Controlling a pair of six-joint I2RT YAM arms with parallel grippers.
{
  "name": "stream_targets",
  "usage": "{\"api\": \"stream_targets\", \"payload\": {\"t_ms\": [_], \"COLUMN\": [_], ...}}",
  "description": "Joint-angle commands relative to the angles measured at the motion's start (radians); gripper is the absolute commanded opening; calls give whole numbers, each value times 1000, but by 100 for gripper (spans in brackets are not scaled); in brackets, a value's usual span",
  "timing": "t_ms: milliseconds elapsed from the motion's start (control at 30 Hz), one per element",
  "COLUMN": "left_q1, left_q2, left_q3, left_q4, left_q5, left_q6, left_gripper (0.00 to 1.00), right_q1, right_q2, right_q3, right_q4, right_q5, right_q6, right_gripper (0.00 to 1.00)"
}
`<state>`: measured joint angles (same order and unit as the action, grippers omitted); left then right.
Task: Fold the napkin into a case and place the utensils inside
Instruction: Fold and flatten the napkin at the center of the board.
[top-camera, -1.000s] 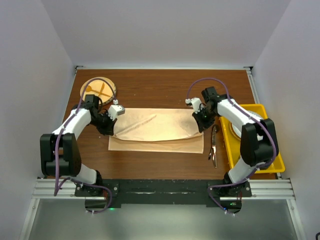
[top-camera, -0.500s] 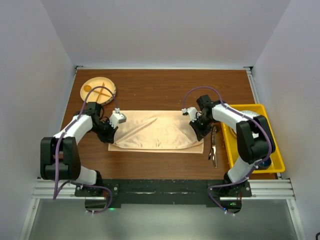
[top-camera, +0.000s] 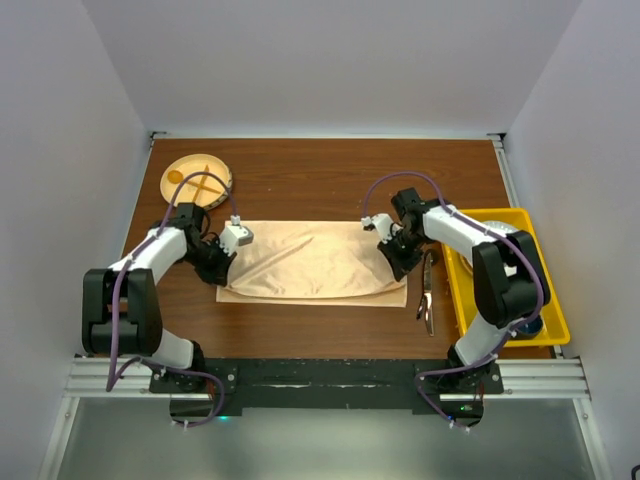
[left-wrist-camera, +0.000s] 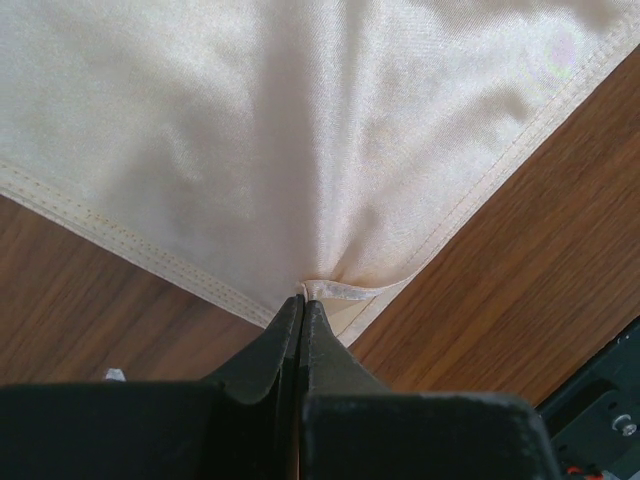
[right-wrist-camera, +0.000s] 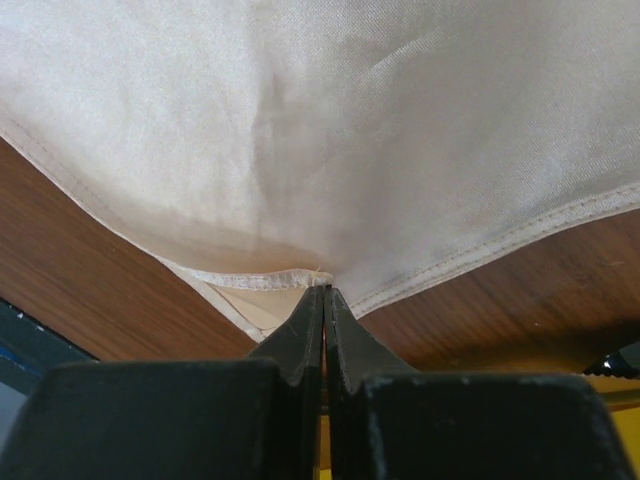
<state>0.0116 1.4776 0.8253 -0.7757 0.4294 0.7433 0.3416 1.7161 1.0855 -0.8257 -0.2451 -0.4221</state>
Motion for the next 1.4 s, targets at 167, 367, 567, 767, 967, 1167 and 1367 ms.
{"api": "stream_targets", "payload": {"t_ms": [167, 367, 567, 767, 967, 1167, 1367], "left_q1": [-2, -2, -2, 2, 4, -1, -4], "left_q2": [-37, -16, -10, -106, -143, -66, -19], "left_q3": [60, 48, 40, 83, 112, 94, 16], "left_q4": [-76, -47, -43, -157, -157, -21, 33], "left_q5": [-12, -9, -4, 72, 124, 129, 63], "left_q6": [36, 27, 44, 112, 61, -57, -68], "left_gripper": [0, 0, 7, 42, 44, 40, 34], "right_q1": [16, 39, 56, 56, 56, 76, 77], "right_q2": [-75, -50, -30, -69, -59, -3, 31], "right_q3": [40, 16, 24, 154, 209, 166, 96], "right_q4": [-72, -35, -75, -191, -211, -155, -118], "right_q5": [-17, -14, -28, -71, -121, -119, -20], "right_q6": [-20, -9, -38, -69, -50, -4, -24], "right_gripper": [0, 0, 13, 50, 54, 46, 32]}}
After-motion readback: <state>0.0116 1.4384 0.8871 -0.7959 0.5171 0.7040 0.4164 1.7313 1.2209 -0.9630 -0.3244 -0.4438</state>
